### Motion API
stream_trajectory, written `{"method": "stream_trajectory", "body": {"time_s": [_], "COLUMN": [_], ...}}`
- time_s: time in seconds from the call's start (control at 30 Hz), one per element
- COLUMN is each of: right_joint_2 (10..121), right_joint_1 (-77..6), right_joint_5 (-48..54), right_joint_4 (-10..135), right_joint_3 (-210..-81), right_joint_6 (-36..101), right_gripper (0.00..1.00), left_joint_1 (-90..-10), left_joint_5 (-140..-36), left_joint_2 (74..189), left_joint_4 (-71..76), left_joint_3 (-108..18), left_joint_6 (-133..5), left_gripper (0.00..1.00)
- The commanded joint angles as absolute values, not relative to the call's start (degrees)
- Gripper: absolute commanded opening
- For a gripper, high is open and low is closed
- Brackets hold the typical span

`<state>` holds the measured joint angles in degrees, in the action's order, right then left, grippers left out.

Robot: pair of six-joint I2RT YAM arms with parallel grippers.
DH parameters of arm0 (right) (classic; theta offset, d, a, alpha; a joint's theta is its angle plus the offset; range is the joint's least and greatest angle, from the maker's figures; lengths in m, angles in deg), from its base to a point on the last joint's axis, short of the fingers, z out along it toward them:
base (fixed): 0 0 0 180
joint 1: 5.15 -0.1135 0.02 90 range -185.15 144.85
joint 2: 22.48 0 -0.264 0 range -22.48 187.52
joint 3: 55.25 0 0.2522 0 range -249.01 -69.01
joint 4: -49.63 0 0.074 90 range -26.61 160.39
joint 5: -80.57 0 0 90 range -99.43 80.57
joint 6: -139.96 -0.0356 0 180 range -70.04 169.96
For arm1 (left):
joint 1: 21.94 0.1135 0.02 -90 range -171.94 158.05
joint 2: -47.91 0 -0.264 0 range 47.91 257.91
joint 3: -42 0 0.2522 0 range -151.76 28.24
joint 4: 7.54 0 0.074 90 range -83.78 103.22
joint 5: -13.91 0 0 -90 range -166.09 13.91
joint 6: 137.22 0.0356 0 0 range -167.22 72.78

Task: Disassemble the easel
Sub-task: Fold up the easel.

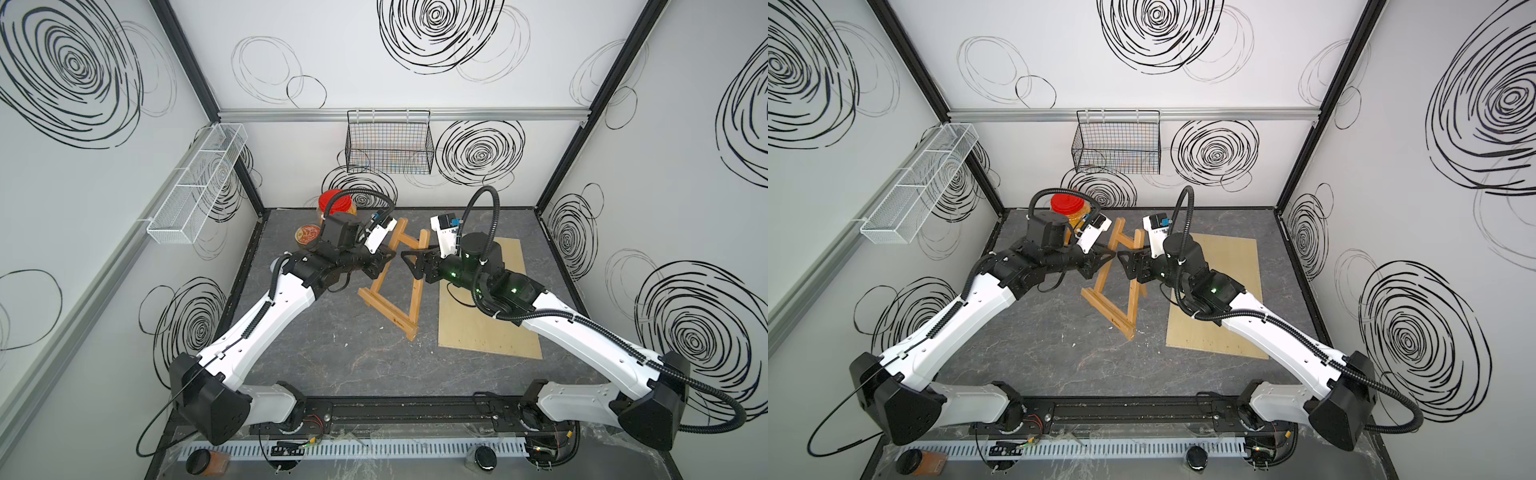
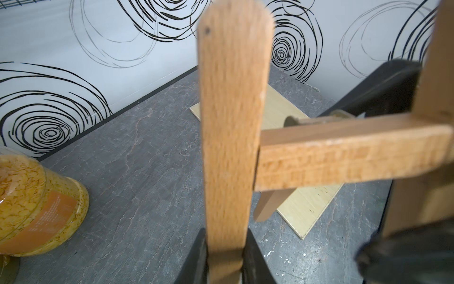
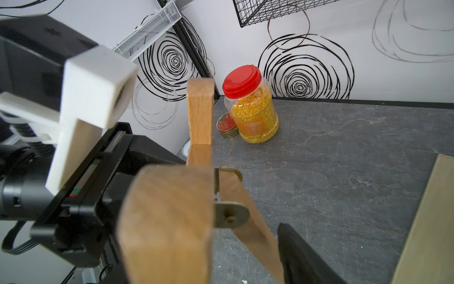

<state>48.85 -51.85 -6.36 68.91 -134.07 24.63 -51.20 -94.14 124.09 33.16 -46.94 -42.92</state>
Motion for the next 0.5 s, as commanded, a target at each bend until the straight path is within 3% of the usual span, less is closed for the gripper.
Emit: {"method": "stream_trajectory", "body": {"time_s": [0.0, 0.23, 0.47], "right_joint_2": [49.86, 51.87, 52.44], "right_joint_1": [-51.44, -51.12, -51.06], "right_joint_5": [-4.39, -2.59, -1.62], "right_joint_4": [65.52, 66.18, 65.07], "right_joint_3": [-134.33, -136.60, -136.54], "right_joint_6": [25.60, 25.90, 24.58], "right_gripper": [0.69, 0.40, 0.27], "left_joint_1": [-51.74, -51.84, -52.00], "left_joint_5": [-96.83, -96.04, -95.79], "left_joint_2": [121.93, 120.82, 120.33], "left_joint_4": [29.19, 29.24, 28.88], "left_joint_3": [-49.91, -48.88, -48.40], "left_joint_6": [-44.60, -44.69, -44.88], "left_gripper": [0.01, 0.01, 0.02]}}
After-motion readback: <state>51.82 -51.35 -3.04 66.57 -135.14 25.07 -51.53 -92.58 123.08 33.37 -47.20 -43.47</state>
